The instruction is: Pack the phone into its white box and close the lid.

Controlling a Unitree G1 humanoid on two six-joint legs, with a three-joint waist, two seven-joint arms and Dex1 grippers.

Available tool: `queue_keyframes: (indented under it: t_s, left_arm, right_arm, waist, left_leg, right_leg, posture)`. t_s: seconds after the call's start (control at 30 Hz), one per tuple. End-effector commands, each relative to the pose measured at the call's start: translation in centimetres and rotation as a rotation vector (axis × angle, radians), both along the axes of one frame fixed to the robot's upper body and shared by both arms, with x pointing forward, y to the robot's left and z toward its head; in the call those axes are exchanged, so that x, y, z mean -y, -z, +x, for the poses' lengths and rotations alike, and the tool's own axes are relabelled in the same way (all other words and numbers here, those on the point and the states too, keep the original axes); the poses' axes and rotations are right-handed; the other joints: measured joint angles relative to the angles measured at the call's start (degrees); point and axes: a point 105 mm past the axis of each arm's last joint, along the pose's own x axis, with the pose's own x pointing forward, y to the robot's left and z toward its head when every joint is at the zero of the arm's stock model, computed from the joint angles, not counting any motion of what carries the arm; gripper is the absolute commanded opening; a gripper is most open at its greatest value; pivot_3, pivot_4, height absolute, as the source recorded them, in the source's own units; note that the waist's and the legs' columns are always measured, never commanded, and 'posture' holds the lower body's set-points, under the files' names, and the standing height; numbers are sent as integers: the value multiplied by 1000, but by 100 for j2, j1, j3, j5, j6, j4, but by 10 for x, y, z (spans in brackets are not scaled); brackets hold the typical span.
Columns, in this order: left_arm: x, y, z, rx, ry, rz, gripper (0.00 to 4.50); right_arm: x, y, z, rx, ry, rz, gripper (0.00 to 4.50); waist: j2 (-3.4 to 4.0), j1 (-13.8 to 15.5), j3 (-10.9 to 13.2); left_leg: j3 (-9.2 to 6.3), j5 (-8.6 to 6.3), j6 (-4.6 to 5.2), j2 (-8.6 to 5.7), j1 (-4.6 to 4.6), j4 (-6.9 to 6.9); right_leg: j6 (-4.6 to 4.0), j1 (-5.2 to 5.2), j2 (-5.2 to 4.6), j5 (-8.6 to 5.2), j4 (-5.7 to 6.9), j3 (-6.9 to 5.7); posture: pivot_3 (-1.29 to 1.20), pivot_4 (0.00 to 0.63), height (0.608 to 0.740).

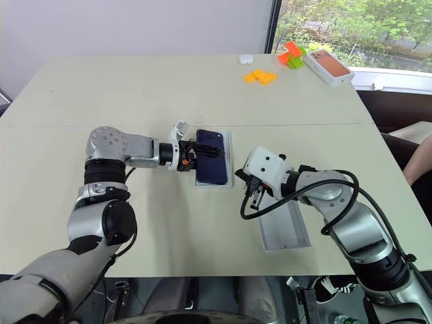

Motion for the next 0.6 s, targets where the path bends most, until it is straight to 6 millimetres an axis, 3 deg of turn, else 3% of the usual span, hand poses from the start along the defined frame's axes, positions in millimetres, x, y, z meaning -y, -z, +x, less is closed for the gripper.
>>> queue_keyframes:
  t_s: [0.03, 0.33, 0.6]
  left_arm:
    - [-8, -30, 3, 109, -1, -43, 3671]
    - [-17, -37, -9, 207, 48, 4, 3671]
    - [-5, -17, -12, 138, 63, 34, 3671]
  right_arm:
    - [-3, -8, -2, 35, -21, 0, 0]
    - [-6, -7, -2, 30, -30, 7, 0]
    - [-8, -7, -1, 32, -36, 9, 0]
  waist:
    - [0, 0, 0]
    - [0, 18, 0]
    - [0, 17, 0]
  left_leg:
    - [0, 1, -1, 1, 0, 0]
    - [-1, 0, -1, 0, -2, 0]
    - [-1, 1, 0, -2, -2, 3]
  right_leg:
    - [0, -1, 0, 0, 2, 0]
    - [0, -2, -3, 0, 1, 1]
    - [0, -1, -3, 0, 2, 1]
  posture:
    - [0, 150, 740]
    - [0, 150, 740]
    - [0, 150, 740]
